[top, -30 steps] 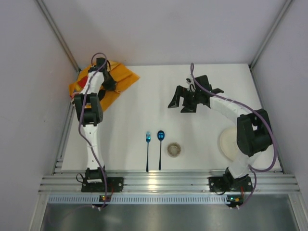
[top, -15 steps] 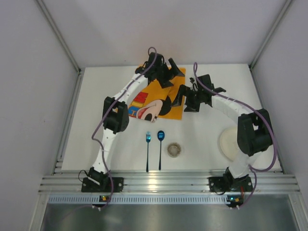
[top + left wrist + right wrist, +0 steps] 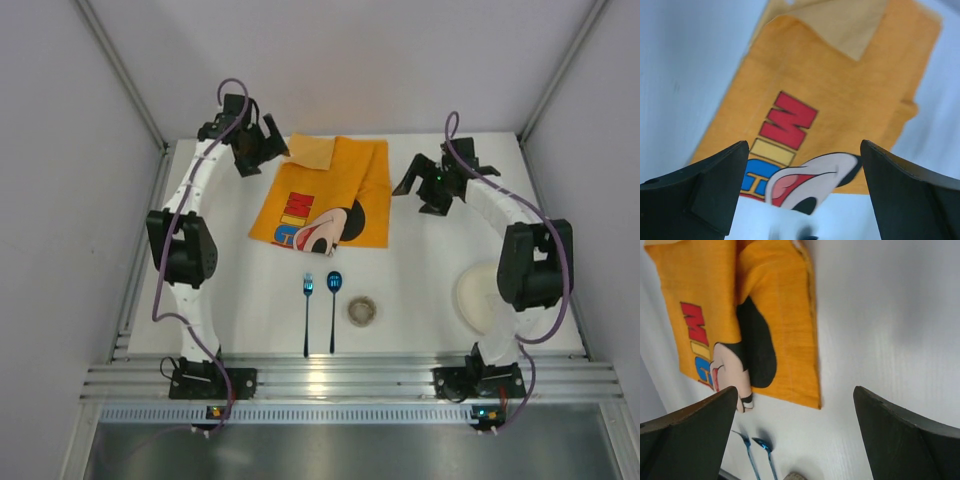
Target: Set the dinner table for one person
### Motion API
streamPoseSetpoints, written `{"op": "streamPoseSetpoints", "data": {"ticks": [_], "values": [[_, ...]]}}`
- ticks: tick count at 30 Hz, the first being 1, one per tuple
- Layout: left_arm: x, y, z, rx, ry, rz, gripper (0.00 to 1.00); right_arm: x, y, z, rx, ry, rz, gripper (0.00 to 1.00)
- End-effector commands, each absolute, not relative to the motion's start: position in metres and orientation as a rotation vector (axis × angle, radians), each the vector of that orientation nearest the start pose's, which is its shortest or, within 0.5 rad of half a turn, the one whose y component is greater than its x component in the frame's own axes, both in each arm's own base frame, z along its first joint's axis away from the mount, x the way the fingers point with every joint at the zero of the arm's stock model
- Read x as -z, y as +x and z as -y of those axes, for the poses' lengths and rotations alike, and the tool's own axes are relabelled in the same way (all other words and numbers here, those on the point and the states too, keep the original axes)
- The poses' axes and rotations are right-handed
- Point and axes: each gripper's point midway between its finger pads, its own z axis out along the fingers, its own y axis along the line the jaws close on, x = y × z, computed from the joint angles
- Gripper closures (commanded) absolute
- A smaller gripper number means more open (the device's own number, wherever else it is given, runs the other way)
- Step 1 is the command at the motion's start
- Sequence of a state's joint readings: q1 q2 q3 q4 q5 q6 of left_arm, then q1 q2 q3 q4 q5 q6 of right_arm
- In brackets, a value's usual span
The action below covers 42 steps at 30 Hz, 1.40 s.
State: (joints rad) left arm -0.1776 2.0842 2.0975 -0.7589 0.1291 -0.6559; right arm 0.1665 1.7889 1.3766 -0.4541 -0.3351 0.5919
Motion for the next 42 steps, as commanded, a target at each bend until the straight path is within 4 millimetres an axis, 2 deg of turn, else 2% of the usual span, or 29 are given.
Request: {"op": "streamPoseSetpoints", "data": {"ticks": [1,3,4,6,7,12,16,21,26,32,35,36,38,39,40,42], "values": [[-0.15,0.48,0.109,0.253,-0.414,-2.592,0.01,-0.115,0.434,-0.123,-0.64,0.498,-2.539,0.0],[-0.139,0.467,0.098,0.22,-0.425,-2.643,0.02,-0.107,0.431,-0.12,-0.617,0.51,-2.569,0.0],[-0.126,0.458,0.09,0.157,-0.437,-2.674,0.02,-0.103,0.427,-0.12,-0.612,0.511,-2.586,0.0],[-0.121,0.449,0.08,0.121,-0.446,-2.687,0.02,-0.091,0.42,-0.123,-0.632,0.528,-2.622,0.0],[-0.109,0.438,0.076,0.099,-0.451,-2.721,0.02,-0.087,0.416,-0.127,-0.646,0.537,-2.637,0.0],[-0.091,0.414,0.063,0.093,-0.454,-2.761,0.02,-0.069,0.404,-0.147,-0.713,0.525,-2.685,0.0],[-0.073,0.397,0.056,0.112,-0.479,-2.794,0.02,-0.052,0.393,-0.163,-0.757,0.529,-2.735,0.07],[-0.056,0.397,0.062,0.193,-0.48,-2.802,0.02,-0.034,0.386,-0.179,-0.77,0.491,-2.775,0.16],[-0.043,0.4,0.07,0.245,-0.493,-2.822,0.04,-0.027,0.388,-0.197,-0.793,0.472,-2.777,0.24],[-0.035,0.404,0.077,0.294,-0.493,-2.834,0.12,-0.019,0.386,-0.213,-0.807,0.457,-2.799,0.41],[-0.029,0.402,0.08,0.313,-0.495,-2.847,0.24,-0.011,0.384,-0.217,-0.791,0.446,-2.814,0.52],[-0.025,0.401,0.08,0.314,-0.497,-2.858,0.29,-0.008,0.383,-0.218,-0.789,0.447,-2.821,0.58],[-0.022,0.401,0.082,0.327,-0.496,-2.861,0.43,-0.004,0.382,-0.219,-0.789,0.445,-2.83,0.65],[-0.021,0.402,0.083,0.333,-0.494,-2.863,0.5,-0.004,0.381,-0.22,-0.787,0.443,-2.829,0.73],[-0.022,0.403,0.085,0.351,-0.493,-2.862,0.63,-0.003,0.382,-0.22,-0.79,0.438,-2.828,0.77],[-0.024,0.406,0.088,0.369,-0.483,-2.854,0.76,-0.004,0.382,-0.22,-0.79,0.432,-2.826,0.87]]}}
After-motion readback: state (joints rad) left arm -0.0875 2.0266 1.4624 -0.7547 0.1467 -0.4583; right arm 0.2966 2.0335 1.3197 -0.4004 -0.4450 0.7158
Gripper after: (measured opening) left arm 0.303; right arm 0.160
